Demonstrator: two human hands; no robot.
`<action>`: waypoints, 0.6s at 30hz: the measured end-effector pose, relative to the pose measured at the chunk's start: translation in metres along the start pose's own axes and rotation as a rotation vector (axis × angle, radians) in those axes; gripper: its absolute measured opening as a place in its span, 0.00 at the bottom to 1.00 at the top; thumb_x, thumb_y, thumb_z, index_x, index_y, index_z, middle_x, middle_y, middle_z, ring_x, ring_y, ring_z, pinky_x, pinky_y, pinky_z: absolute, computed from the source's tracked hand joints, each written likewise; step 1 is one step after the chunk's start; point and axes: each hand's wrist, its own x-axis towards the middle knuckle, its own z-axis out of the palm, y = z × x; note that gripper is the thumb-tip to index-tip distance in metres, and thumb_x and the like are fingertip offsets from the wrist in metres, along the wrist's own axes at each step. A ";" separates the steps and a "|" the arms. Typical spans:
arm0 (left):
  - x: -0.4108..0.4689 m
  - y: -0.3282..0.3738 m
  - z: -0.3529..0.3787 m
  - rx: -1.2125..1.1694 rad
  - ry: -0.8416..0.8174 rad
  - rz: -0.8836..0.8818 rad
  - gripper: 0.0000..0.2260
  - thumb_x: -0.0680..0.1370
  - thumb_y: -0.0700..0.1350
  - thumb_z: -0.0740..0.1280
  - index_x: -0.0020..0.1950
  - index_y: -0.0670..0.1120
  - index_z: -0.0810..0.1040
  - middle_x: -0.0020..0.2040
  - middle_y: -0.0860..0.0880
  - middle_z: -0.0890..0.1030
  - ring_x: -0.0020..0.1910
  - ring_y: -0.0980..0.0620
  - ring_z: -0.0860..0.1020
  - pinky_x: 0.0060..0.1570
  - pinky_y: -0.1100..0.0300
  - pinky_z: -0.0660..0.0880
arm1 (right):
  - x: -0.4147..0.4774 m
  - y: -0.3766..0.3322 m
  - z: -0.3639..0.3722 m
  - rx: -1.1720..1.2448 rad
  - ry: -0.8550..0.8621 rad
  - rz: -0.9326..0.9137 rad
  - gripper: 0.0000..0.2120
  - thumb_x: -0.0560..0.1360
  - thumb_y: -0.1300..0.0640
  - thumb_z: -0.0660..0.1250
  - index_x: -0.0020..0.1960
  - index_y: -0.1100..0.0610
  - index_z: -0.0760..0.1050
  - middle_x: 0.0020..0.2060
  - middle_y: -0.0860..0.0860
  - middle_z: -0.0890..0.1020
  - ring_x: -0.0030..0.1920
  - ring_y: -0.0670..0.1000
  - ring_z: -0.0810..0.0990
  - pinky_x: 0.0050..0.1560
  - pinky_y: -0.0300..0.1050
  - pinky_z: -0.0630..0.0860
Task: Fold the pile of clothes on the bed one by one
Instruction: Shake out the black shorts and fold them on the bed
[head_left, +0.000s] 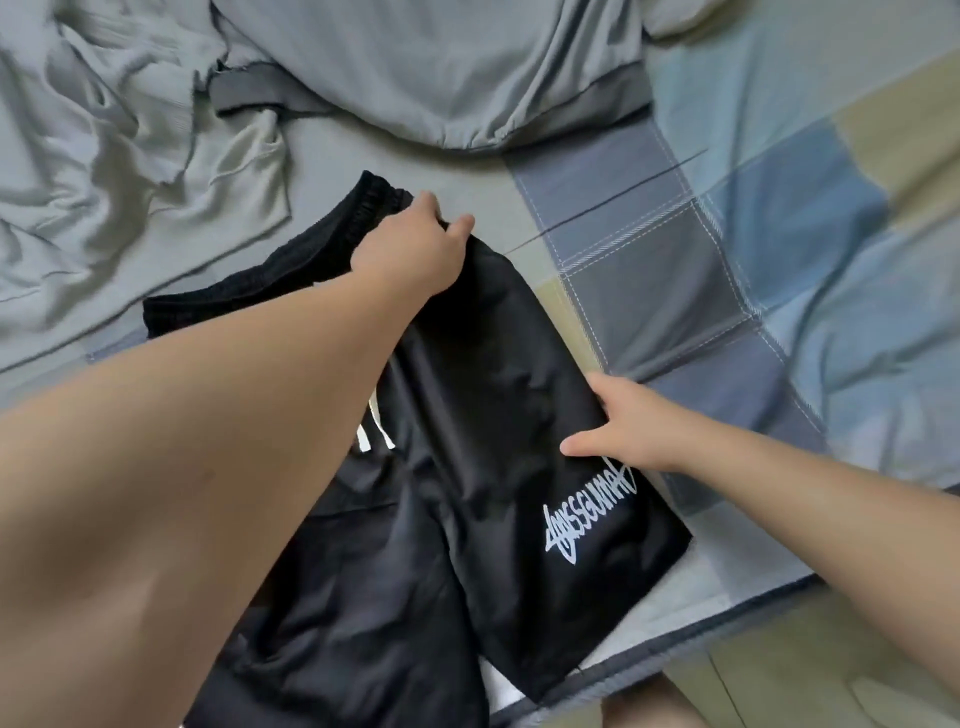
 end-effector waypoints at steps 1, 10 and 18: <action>0.000 0.002 0.001 0.008 -0.003 -0.011 0.22 0.80 0.64 0.54 0.62 0.49 0.72 0.54 0.46 0.78 0.51 0.42 0.74 0.48 0.51 0.69 | -0.007 0.005 0.004 0.019 -0.010 0.014 0.20 0.64 0.46 0.77 0.54 0.49 0.77 0.47 0.47 0.86 0.48 0.48 0.85 0.56 0.51 0.80; -0.046 -0.025 -0.032 -0.373 0.133 -0.054 0.17 0.75 0.58 0.67 0.35 0.48 0.69 0.33 0.52 0.73 0.36 0.49 0.74 0.36 0.56 0.69 | -0.091 0.002 0.047 -0.013 0.176 0.082 0.14 0.74 0.54 0.70 0.39 0.64 0.74 0.30 0.50 0.72 0.32 0.50 0.69 0.35 0.45 0.64; -0.135 -0.141 -0.088 -0.569 0.121 -0.121 0.09 0.75 0.36 0.60 0.48 0.49 0.69 0.42 0.52 0.72 0.38 0.52 0.72 0.31 0.61 0.67 | -0.182 -0.090 0.179 -0.369 0.174 -0.189 0.13 0.79 0.46 0.65 0.45 0.49 0.62 0.35 0.47 0.75 0.38 0.54 0.76 0.41 0.56 0.75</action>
